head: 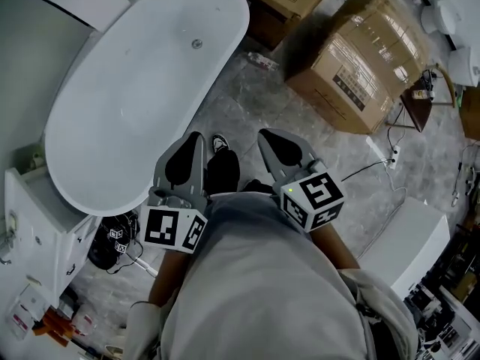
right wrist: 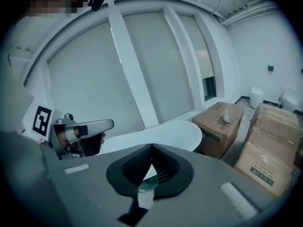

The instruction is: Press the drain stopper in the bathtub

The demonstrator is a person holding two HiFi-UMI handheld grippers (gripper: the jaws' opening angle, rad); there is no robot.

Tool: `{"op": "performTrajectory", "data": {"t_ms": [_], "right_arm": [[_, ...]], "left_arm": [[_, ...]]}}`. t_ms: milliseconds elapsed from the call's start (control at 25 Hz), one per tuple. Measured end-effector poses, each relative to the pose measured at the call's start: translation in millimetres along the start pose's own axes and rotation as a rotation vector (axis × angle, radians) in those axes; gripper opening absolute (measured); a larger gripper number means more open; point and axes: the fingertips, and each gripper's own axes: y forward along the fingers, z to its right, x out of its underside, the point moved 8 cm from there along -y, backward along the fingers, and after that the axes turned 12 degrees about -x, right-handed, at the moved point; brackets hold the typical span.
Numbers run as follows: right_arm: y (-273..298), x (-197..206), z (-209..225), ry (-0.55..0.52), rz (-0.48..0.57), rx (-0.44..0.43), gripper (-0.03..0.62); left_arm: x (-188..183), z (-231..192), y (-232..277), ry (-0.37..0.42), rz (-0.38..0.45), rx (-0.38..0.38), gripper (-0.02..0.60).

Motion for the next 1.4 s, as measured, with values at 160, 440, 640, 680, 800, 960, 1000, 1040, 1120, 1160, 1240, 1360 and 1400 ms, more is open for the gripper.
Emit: {"op": "performTrajectory", "data": {"t_ms": [160,440,640,680,800,960,1000,1040,1120,1160,1240,1360,1400], "right_arm": [[21,-18,7,-0.008,0.006,0.035,-0.011],[54,-43,13,0.015,0.003,-0.072,-0.006],[69,-53,24,-0.03,-0.003,-0.069,-0.006],[72,-56,27,-0.043,-0.005,-0.076,-0.003],[85,-68,41,-0.081,-0.017,-0.098,-0.002],[105,-93,68,-0.124,-0.02,-0.173,-0.002],[111,-101,76,-0.139,-0.022,-0.192,-0.002],[118,-109,86,-0.155,-0.026,-0.208,-0.002],[134,-128,107,-0.188,-0.043,-0.237,-0.002],[142,-137,118,-0.205,-0.055,-0.253,-0.002],[159,-156,143,-0.236,-0.077,-0.284,-0.002],[185,-183,182,-0.265,-0.087,-0.31,-0.003],[194,-193,195,-0.273,-0.089,-0.321,-0.003]], "left_arm": [[-13,-20,16,-0.003,0.022,-0.001,0.0],[-26,-51,39,0.019,-0.002,-0.042,0.0],[-28,-56,48,0.013,0.0,0.017,0.0],[-29,-57,52,0.018,0.002,0.015,0.0],[-34,-61,66,0.005,0.001,-0.008,0.0],[-42,-68,94,-0.067,-0.005,-0.041,0.0],[-45,-69,104,-0.078,-0.001,-0.05,0.0],[-48,-71,114,-0.086,0.003,-0.06,0.0],[-57,-73,137,-0.087,0.011,-0.089,0.0],[-61,-73,150,-0.079,0.015,-0.108,0.0],[-71,-72,178,-0.061,0.02,-0.15,0.0],[-82,-71,219,-0.076,0.012,-0.216,0.0],[-86,-72,232,-0.087,0.008,-0.24,0.0]]}}
